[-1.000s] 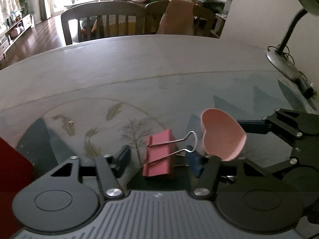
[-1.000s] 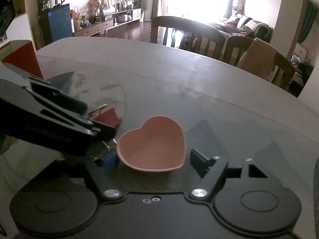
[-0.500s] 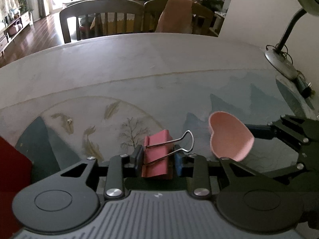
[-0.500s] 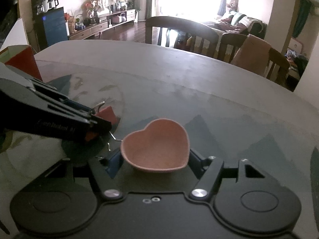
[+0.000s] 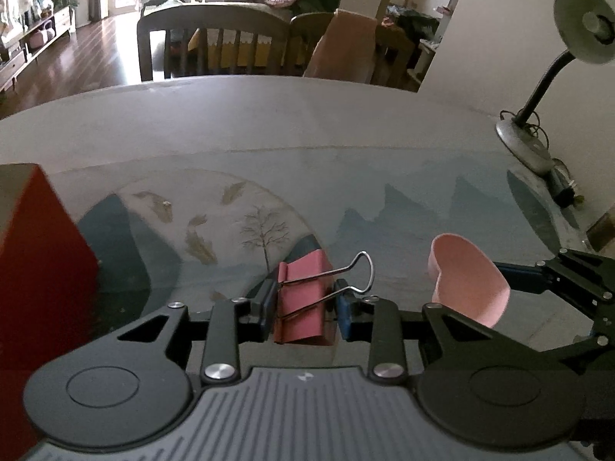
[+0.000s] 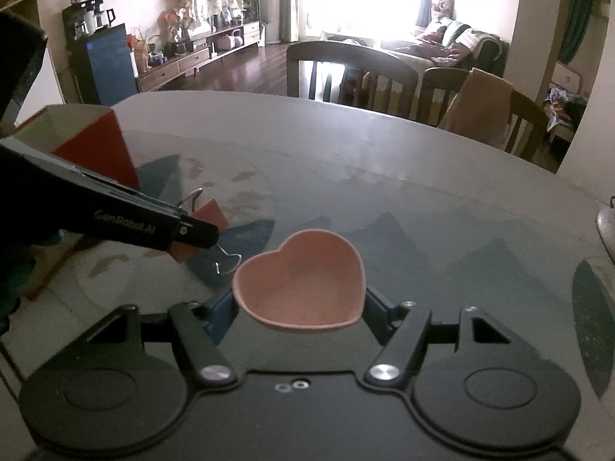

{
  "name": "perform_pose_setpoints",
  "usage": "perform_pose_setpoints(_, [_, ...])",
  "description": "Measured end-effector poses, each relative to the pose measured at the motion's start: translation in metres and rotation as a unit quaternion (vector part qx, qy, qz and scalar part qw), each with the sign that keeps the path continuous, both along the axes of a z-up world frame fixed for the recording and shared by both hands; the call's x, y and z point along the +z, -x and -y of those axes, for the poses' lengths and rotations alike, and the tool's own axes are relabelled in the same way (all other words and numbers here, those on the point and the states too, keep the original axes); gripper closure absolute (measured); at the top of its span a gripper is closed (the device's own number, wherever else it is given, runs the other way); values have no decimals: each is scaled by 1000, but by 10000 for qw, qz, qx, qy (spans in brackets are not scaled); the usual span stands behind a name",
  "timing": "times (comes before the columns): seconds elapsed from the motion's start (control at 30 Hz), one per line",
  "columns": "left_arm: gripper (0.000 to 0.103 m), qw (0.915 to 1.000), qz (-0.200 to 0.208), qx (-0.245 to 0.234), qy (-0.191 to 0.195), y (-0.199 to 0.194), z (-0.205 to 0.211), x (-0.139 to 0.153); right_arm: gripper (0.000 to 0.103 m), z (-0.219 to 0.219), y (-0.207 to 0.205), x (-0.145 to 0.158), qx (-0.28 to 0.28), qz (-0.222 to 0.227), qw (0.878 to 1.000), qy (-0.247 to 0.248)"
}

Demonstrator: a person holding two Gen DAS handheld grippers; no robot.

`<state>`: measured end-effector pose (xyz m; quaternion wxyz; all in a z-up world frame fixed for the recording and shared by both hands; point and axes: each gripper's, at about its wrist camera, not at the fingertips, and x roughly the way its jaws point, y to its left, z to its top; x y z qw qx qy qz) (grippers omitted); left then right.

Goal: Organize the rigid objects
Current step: 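Carry the binder clip and heart dish over the cardboard box with both grippers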

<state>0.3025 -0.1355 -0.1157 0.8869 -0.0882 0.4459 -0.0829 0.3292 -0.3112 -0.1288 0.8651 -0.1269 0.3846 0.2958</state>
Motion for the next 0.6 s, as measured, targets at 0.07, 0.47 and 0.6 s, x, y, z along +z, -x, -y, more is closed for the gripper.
perform_pose_setpoints(0.07, [72,10000,26,10,13,8,-2,8,35,0,9,10,13,35,10000,-23])
perform_pose_setpoints(0.47, [72,9997,251,45,35,57,-19,63,35,-15,59,71,214,388,9989,-147])
perform_pose_setpoints(0.6, [72,9992,381,71,103,73,-34,79,35,-27,74,87,274,497,9983,-165])
